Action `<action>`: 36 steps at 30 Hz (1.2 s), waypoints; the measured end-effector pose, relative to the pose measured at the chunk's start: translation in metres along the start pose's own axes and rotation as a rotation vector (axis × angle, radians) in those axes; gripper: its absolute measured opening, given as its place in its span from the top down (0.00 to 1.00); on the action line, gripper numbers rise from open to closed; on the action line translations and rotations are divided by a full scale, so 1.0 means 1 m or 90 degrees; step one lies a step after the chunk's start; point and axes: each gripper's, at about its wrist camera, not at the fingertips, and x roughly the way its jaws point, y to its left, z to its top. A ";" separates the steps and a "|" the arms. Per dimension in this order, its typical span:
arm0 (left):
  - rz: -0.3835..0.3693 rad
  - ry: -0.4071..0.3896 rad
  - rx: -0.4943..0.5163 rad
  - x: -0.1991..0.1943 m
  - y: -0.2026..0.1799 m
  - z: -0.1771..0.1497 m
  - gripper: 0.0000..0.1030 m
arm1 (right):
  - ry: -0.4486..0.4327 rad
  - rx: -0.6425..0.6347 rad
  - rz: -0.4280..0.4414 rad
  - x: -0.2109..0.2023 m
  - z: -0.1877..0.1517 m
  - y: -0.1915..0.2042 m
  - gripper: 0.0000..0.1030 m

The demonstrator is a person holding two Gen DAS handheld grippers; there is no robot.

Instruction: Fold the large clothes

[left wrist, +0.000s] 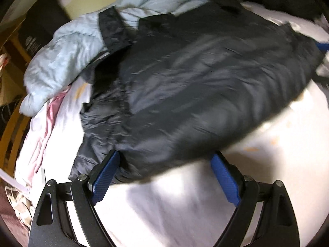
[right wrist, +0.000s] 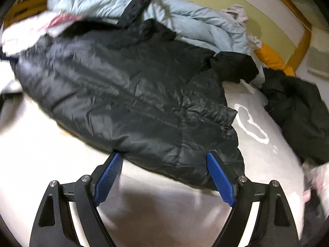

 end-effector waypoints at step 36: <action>-0.068 0.064 -0.188 -0.094 0.057 -0.085 0.65 | 0.045 0.161 0.123 -0.119 -0.063 -0.037 0.78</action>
